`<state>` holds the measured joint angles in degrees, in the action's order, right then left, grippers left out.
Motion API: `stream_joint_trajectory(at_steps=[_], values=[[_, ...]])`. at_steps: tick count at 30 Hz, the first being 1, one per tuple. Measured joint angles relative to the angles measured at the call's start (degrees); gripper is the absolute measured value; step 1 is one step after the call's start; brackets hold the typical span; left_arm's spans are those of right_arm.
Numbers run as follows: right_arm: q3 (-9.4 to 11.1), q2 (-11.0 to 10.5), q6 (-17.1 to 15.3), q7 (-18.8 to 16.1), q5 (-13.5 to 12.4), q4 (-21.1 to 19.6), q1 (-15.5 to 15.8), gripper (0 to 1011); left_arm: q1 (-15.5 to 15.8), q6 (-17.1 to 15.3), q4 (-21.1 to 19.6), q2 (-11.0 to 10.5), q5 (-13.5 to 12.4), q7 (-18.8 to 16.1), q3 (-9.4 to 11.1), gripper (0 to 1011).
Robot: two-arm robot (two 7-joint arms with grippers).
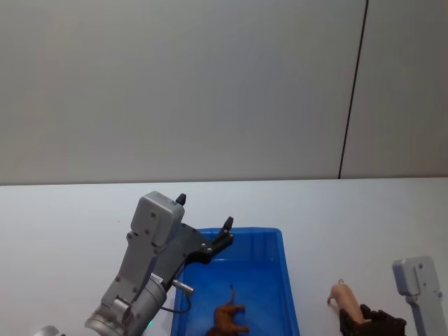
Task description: Pick up the two dolls from the table and place them into the box.
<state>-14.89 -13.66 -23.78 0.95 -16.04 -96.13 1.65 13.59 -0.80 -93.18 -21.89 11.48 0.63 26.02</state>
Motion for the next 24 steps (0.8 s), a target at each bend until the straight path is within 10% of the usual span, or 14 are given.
stream_joint_trajectory(at_steps=[24], values=[[-0.11, -0.37, 8.34, -5.71, 3.17, -2.57, -0.38, 371, 0.0, 0.0, 0.0, 0.0, 0.0, 0.0, 0.0, 1001]])
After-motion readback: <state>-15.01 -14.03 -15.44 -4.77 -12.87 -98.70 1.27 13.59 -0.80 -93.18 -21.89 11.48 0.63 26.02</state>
